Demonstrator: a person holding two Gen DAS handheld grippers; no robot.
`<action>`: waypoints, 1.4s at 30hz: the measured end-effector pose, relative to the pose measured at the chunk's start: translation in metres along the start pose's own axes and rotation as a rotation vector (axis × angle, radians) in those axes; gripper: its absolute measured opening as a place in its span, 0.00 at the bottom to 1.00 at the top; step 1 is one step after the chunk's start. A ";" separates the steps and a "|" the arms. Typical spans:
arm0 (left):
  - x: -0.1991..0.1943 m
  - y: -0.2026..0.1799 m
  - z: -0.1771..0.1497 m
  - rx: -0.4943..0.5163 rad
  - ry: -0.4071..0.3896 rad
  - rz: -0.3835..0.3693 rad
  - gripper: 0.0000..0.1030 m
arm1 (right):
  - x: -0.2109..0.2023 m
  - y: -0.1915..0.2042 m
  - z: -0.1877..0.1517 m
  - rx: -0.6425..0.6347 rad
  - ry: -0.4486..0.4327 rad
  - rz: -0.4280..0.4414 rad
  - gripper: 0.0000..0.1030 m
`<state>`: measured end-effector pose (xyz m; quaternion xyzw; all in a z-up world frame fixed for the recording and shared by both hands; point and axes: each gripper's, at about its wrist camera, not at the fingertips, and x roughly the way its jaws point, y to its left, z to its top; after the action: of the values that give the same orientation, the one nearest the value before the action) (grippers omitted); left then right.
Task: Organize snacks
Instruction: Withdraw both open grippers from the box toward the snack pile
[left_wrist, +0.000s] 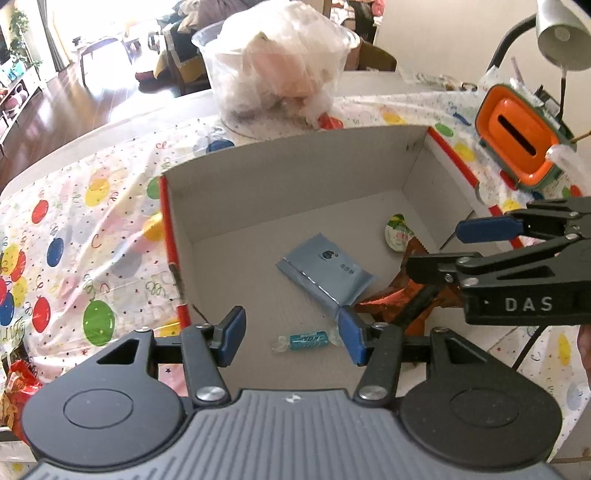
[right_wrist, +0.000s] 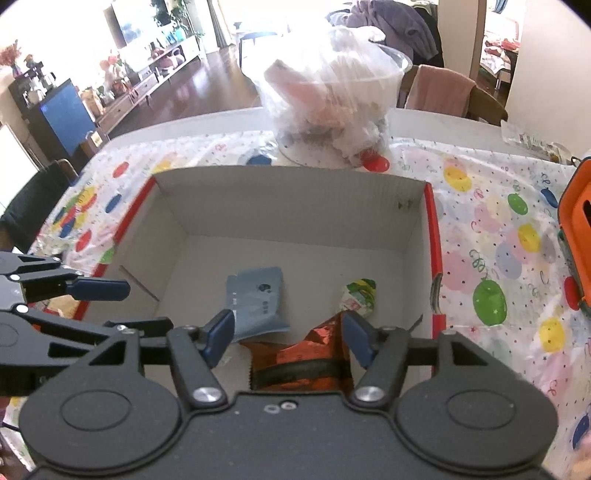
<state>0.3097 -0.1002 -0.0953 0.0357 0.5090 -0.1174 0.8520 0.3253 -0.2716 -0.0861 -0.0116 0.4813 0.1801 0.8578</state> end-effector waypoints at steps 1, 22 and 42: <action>-0.003 0.002 0.000 -0.003 -0.008 -0.001 0.56 | -0.003 0.001 0.000 0.004 -0.006 0.005 0.66; -0.077 0.056 -0.034 -0.032 -0.180 -0.020 0.73 | -0.052 0.070 -0.010 -0.014 -0.136 0.021 0.92; -0.134 0.161 -0.091 -0.080 -0.300 0.007 0.81 | -0.039 0.178 -0.034 -0.036 -0.142 -0.006 1.00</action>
<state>0.2091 0.0943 -0.0314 -0.0145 0.3801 -0.0981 0.9196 0.2217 -0.1234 -0.0444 -0.0155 0.4158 0.1865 0.8900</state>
